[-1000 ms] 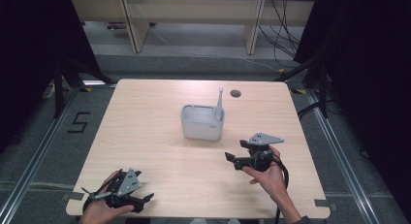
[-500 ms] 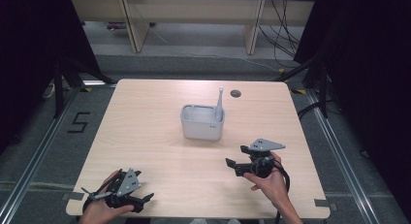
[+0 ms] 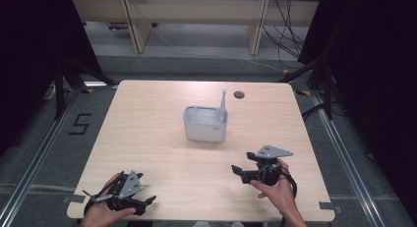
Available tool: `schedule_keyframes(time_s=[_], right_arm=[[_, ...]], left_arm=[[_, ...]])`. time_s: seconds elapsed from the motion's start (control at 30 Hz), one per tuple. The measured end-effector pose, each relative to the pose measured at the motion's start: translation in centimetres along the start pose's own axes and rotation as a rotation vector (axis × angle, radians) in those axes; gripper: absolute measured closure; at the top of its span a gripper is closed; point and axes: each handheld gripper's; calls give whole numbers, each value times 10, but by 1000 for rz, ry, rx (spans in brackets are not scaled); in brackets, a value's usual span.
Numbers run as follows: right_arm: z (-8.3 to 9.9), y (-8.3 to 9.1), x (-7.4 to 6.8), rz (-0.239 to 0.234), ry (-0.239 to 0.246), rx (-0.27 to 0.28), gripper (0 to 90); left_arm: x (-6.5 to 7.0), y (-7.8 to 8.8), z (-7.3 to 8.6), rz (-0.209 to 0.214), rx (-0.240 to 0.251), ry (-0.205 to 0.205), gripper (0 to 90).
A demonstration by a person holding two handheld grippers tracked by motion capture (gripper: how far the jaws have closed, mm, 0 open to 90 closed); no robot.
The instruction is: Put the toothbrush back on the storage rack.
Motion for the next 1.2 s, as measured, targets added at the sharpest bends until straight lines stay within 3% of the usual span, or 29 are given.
schedule_keyframes(time_s=[0.03, 0.07, 0.1, 0.2, 0.3, 0.43, 0.47, 0.67, 0.7, 0.73, 0.8, 0.9, 0.93, 1.03, 1.07, 1.1, 1.13, 1.2], right_arm=[[0, 1, 1, 14, 13, 2, 225], [1, 2, 0, 7, -10, 0, 226], [2, 2, 1, 4, 14, 0, 226], [4, 4, -1, -4, -20, 1, 227], [7, 5, 0, -7, -23, 1, 226], [11, 6, 1, -19, -2, -8, 224], [11, 8, -2, 4, -19, -22, 223], [15, 11, -2, 6, 6, -17, 214], [16, 10, -4, -8, -26, -18, 212], [17, 11, -3, 3, 1, -17, 211], [18, 11, -5, -8, -23, -24, 209], [20, 11, -4, -13, 8, -22, 198], [20, 12, -6, -15, -18, -30, 188], [22, 15, -9, -3, -25, -47, 179], [24, 15, -8, -1, -3, -44, 173], [25, 16, -10, -7, -20, -47, 166], [26, 17, -8, 1, 6, -46, 165], [28, 17, -11, -15, -17, -49, 162]], left_arm=[[0, 0, 0, 0, 0, 0, 154], [0, 0, 0, 1, 0, -1, 154], [0, 0, 0, 1, 0, 0, 154], [0, 0, 0, 0, 0, -1, 154], [1, 0, 0, 2, 0, 10, 154], [0, 0, 0, 1, 0, 4, 154], [0, 0, 0, -1, -11, -5, 154], [0, 0, 0, -1, -1, 1, 154], [1, 0, 0, 0, -1, 7, 154], [0, 0, 0, -3, -11, -7, 154], [0, 0, 0, -2, -11, -6, 154], [0, 0, 0, -4, -12, -8, 155], [0, 0, 0, -3, -12, -7, 154], [0, 0, 0, -3, -11, -6, 155], [-1, 0, 0, -4, -12, -11, 154], [-1, 0, 0, -4, -13, -15, 154], [0, 0, 0, -3, -13, -6, 154], [0, 0, 0, -3, -11, -7, 154]])
Point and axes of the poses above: each handheld gripper's, and its own axes: y roughly backward along the jaws, z roughly out of its underside, x roughly to its right, and after that the axes turned 7 degrees about y, right-handed
